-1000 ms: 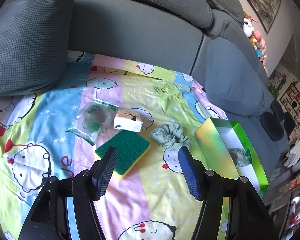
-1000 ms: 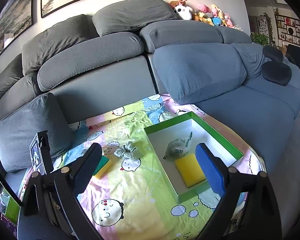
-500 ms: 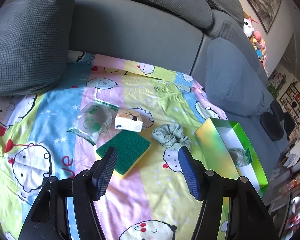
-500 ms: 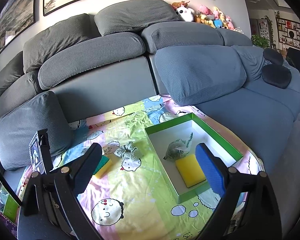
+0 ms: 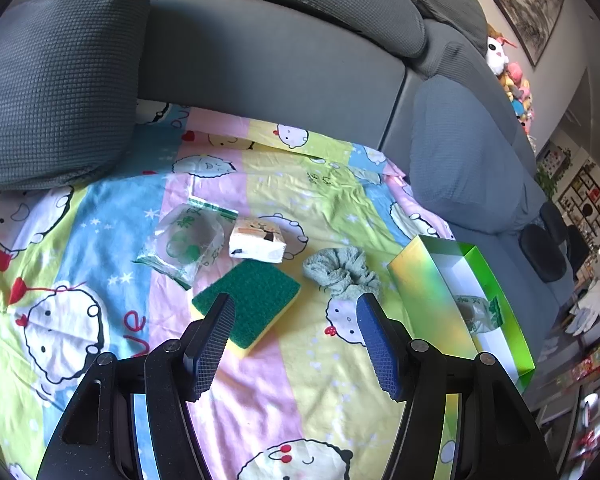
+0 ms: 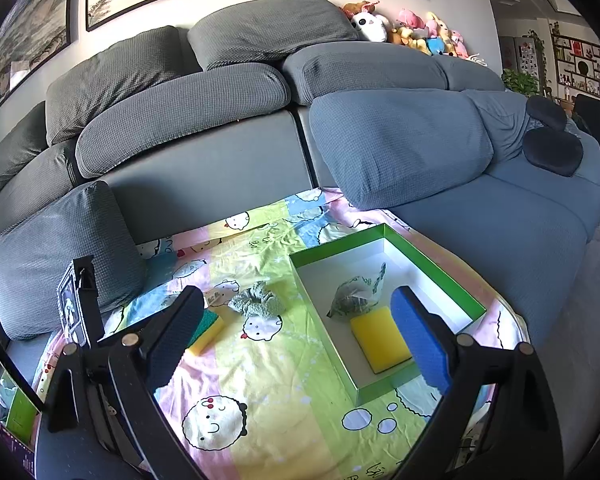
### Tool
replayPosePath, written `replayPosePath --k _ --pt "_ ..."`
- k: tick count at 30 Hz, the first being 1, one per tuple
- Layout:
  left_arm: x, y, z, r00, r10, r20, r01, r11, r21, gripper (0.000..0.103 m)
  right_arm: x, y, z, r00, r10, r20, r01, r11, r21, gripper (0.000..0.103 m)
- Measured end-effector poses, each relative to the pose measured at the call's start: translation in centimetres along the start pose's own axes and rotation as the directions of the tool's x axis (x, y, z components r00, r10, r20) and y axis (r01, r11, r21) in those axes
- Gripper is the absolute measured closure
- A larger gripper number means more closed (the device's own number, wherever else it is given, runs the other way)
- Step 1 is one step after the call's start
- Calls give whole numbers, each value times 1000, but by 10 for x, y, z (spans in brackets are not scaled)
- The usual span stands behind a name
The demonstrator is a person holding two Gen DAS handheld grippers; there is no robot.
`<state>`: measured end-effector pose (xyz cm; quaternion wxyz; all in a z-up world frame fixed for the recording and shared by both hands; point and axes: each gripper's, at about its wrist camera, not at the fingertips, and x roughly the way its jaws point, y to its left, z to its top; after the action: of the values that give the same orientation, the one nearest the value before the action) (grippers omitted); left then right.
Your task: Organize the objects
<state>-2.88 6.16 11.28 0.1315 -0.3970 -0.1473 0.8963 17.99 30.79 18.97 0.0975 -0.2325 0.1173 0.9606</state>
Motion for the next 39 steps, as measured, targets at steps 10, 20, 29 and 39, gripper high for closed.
replayPosePath --k 10,20,29,39 --pt "1 3 1 1000 3 -6 -3 1000 -11 40 2 -1 0 1000 5 0 -5 1000 5 9" --pt "5 11 -2 999 5 -36 -5 1000 -15 40 27 11 -2 998 55 -24 -54 998 38 7" --pt "7 35 1 999 2 -45 -6 997 -75 37 88 43 -3 980 163 -112 -151 983 101 7" --pt "13 77 2 996 52 -72 -64 984 -166 37 185 77 -4 934 240 -266 -185 959 214 10"
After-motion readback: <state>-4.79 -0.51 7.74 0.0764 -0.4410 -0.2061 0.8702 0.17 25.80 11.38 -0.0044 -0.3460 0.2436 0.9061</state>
